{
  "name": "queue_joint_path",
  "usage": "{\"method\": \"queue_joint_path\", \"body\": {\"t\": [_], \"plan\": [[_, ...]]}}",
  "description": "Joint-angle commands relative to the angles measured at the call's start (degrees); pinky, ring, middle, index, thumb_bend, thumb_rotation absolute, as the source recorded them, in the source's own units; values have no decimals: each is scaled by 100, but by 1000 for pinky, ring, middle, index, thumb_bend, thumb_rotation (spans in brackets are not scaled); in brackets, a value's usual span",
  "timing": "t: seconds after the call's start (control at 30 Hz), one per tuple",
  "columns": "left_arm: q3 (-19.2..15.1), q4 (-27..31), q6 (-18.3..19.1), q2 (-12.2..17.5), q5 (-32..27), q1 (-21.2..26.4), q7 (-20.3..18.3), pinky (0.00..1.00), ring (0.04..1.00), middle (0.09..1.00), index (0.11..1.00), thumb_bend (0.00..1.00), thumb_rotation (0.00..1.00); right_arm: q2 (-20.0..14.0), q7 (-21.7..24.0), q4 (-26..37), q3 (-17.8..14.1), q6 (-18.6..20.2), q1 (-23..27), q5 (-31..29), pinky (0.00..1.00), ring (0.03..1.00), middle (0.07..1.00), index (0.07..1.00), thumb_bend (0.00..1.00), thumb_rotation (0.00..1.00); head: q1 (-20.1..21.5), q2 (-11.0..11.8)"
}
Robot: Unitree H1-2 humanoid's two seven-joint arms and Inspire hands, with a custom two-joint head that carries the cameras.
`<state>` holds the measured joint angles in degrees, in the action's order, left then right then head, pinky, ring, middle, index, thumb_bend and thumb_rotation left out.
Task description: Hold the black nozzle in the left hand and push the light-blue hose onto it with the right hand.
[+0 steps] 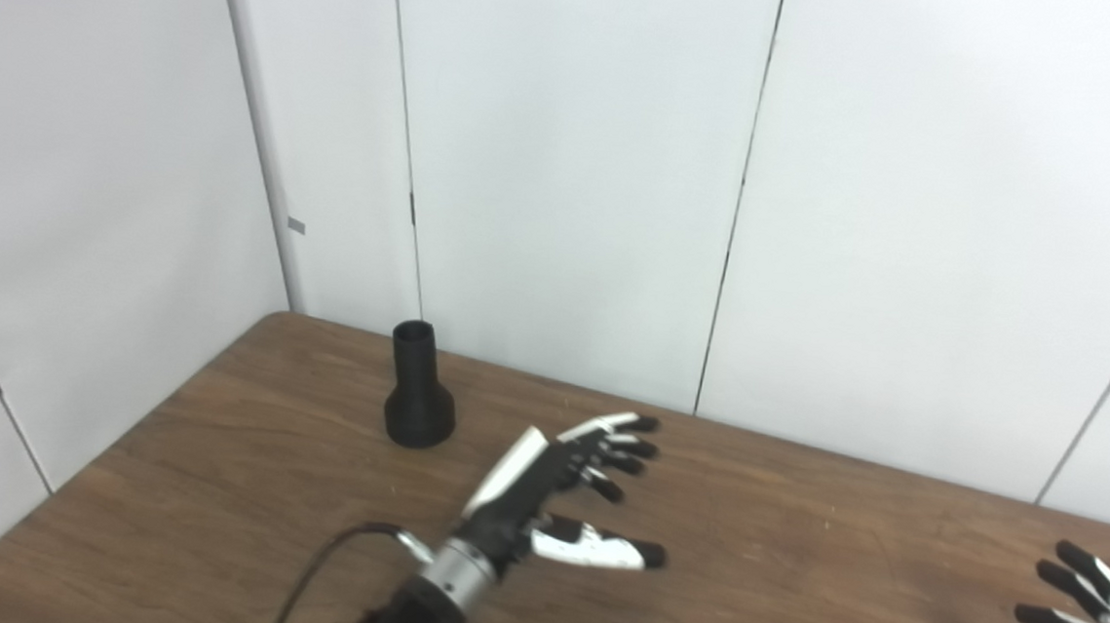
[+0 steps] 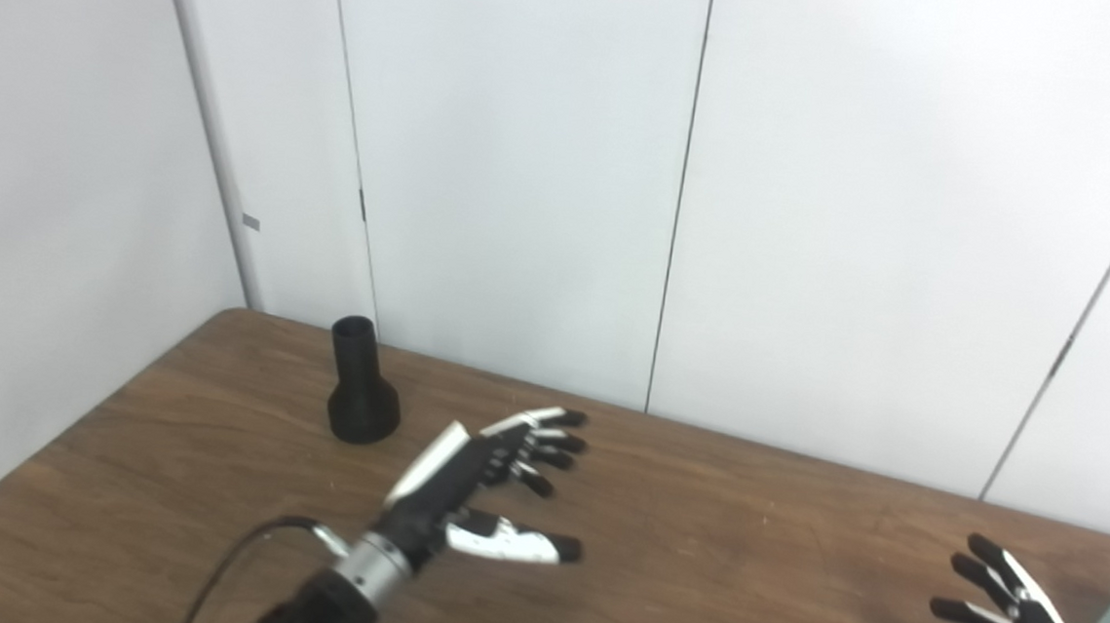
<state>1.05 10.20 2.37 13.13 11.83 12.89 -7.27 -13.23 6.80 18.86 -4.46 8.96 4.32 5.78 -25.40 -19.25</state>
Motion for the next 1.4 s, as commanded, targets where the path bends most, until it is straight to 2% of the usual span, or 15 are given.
{"method": "queue_joint_path", "body": {"t": [0.0, 0.1, 0.2, 0.3, 0.5, 0.67, 0.77, 0.87, 0.93, 1.0, 1.1, 1.2, 1.27, 1.37], "plan": [[-183, 251, -308, 347, 163, 276, 104, 613, 756, 770, 776, 784, 186, -34, -102, 46, -69, -268, 196, -56, 527, 734, 863, 905, 749, 0, -13, 8], [-322, 307, -386, 736, 528, 392, 170, 604, 745, 762, 774, 779, 176, -28, -109, 13, -81, -273, 214, -66, 521, 731, 862, 906, 750, 0, -71, 37], [-420, 374, -296, 1016, 790, 479, 150, 601, 745, 757, 774, 784, 185, -35, -104, -17, -93, -287, 224, -75, 518, 729, 861, 904, 751, 0, -105, 42], [-639, 364, -102, 1332, 942, 588, 136, 669, 804, 776, 780, 799, 233, -36, -93, -66, -90, -294, 229, -79, 514, 727, 860, 888, 749, 0, -133, 39], [-950, -71, -122, 1553, 1115, 811, 391, 775, 873, 828, 804, 812, 289, -71, -61, -100, -102, -284, 228, -114, 512, 727, 860, 880, 746, 0, -162, 34], [-1159, -208, 50, 1704, 1484, 1113, 681, 816, 903, 870, 851, 807, 252, -110, -47, -116, -128, -265, 225, -155, 511, 729, 860, 880, 740, 0, -191, 18], [-1270, -413, 96, 1598, 1809, 1260, 1157, 887, 938, 897, 869, 798, 235, -101, -56, -146, -113, -269, 240, -140, 510, 728, 860, 881, 736, 0, -203, 14], [-1285, -759, 78, 1429, 2299, 1406, 1924, 898, 962, 913, 875, 792, 249, -94, -57, -157, -104, -259, 245, -132, 510, 729, 861, 881, 732, 0, -228, 4], [-1256, -940, 263, 1362, 2520, 1499, 2205, 881, 966, 923, 894, 791, 278, -95, -54, -133, -102, -232, 245, -130, 510, 729, 862, 881, 728, 0, -238, -1], [-1245, -1013, 565, 1317, 2541, 1559, 2158, 873, 971, 930, 906, 801, 299, -109, -48, -132, -112, -227, 245, -143, 511, 729, 862, 881, 725, 0, -235, -11], [-1220, -1153, 941, 1293, 2335, 1605, 1888, 878, 979, 939, 941, 834, 347, -124, -46, -135, -119, -244, 240, -139, 512, 731, 863, 877, 722, 0, -237, -26], [-1143, -1335, 1244, 1321, 2237, 1625, 1687, 880, 984, 952, 976, 887, 353, -141, -44, -114, -124, -246, 234, -133, 507, 728, 863, 874, 722, 0, -235, -50], [-1063, -1481, 1484, 1376, 2251, 1644, 1569, 924, 996, 961, 989, 908, 350, -156, -42, -107, -133, -253, 227, -140, 506, 728, 863, 872, 722, 0, -229, -73], [-902, -1562, 2081, 1455, 2370, 1680, 1292, 991, 1000, 983, 985, 925, 351, -175, -37, -79, -147, -249, 211, -150, 506, 728, 863, 871, 722, 0, -222, -107]]}}
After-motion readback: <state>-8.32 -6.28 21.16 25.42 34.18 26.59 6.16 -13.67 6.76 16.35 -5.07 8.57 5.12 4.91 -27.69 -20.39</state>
